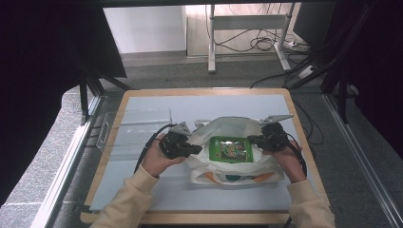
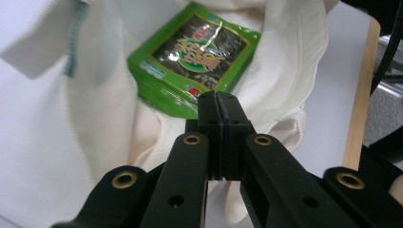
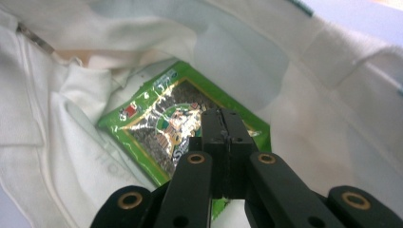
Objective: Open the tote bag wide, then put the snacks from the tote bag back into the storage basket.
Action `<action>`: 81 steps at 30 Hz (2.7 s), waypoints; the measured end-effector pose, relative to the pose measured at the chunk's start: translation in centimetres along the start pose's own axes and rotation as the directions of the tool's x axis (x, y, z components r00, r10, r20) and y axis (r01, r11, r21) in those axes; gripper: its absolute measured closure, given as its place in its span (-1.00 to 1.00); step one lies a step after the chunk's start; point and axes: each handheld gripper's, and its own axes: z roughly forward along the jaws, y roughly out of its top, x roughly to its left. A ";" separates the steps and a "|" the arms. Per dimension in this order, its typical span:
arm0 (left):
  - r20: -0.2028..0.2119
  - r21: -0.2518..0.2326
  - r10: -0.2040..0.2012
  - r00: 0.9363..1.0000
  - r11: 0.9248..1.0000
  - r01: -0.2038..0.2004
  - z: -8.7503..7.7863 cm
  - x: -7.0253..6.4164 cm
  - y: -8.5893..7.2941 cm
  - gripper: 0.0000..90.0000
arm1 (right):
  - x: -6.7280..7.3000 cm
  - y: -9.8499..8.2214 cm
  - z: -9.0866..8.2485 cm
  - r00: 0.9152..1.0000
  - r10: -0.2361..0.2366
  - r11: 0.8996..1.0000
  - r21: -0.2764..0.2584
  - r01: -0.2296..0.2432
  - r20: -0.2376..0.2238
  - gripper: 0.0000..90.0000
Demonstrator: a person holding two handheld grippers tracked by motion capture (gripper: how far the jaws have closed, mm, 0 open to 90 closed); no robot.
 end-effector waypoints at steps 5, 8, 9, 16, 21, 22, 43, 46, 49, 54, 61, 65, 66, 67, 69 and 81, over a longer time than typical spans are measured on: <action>-0.007 -0.012 -0.009 1.000 1.000 0.009 -0.4 0.4 0.1 1.00 | 0.3 -0.8 -0.2 1.000 0.006 1.000 0.006 -0.006 -0.008 0.98; -0.011 -0.007 -0.012 1.000 1.000 0.012 -0.3 0.4 0.1 0.99 | 0.2 -1.2 -0.6 1.000 0.019 1.000 0.007 -0.019 -0.006 0.98; -0.014 -0.006 -0.013 1.000 1.000 0.013 -0.2 0.4 0.1 0.98 | 0.1 -1.2 -0.7 1.000 0.020 1.000 0.003 -0.020 -0.003 0.97; -0.071 -0.024 -0.004 0.997 1.000 0.003 -0.1 -0.2 0.3 0.47 | 0.3 -1.5 -0.8 0.999 0.038 0.999 0.002 -0.038 0.002 0.64; -0.090 -0.033 -0.024 0.996 0.999 0.021 -0.3 -0.1 0.3 0.12 | 0.5 -1.4 -0.5 0.998 0.067 0.998 0.013 -0.067 0.017 0.35; -0.095 -0.031 -0.031 0.995 0.999 0.028 -0.3 -0.1 0.3 0.06 | 0.5 -1.4 -0.4 0.997 0.073 0.997 0.012 -0.073 0.021 0.30; -0.089 -0.026 -0.064 0.994 0.998 0.062 0.1 -0.1 0.2 -0.25 | 1.0 -0.6 0.5 0.998 0.067 0.995 0.070 -0.067 0.012 0.75; -0.089 -0.023 -0.063 0.994 0.998 0.061 0.1 -0.2 0.1 -0.27 | 1.2 0.0 1.0 0.999 0.045 0.994 0.101 -0.048 0.028 0.93; -0.089 -0.018 -0.063 0.994 0.998 0.062 0.1 -0.4 0.1 -0.27 | 1.3 0.4 1.4 0.999 0.033 0.991 0.128 -0.038 0.042 0.98; -0.090 -0.015 -0.067 0.994 0.998 0.066 0.3 -0.5 0.0 -0.28 | 1.5 0.7 3.5 0.996 -0.015 0.971 0.239 -0.007 0.087 0.98; -0.086 -0.006 -0.069 0.994 0.998 0.069 0.7 -0.5 0.1 -0.29 | 1.6 0.4 4.9 0.995 -0.029 0.958 0.286 0.001 0.093 0.98; -0.089 0.001 -0.063 0.994 0.998 0.063 0.8 -0.5 0.1 -0.29 | 1.6 0.3 5.3 0.993 -0.042 0.950 0.313 0.007 0.106 0.98; -0.088 -0.003 -0.068 0.994 0.998 0.068 0.8 -0.5 0.1 -0.29 | 1.6 0.3 5.4 0.993 -0.041 0.947 0.321 0.004 0.110 0.98; -0.088 -0.003 -0.068 0.994 0.998 0.068 0.8 -0.5 0.1 -0.29 | 1.6 0.3 5.4 0.993 -0.041 0.947 0.321 0.004 0.110 0.98; -0.088 0.002 -0.056 0.995 0.998 0.057 0.9 -0.6 0.1 -0.29 | 1.4 0.1 5.8 0.991 -0.044 0.939 0.345 -0.002 0.124 0.98; -0.087 0.006 -0.041 0.995 0.999 0.041 0.8 -0.9 0.1 -0.29 | 1.3 -0.1 6.3 0.989 -0.045 0.926 0.378 -0.013 0.143 0.99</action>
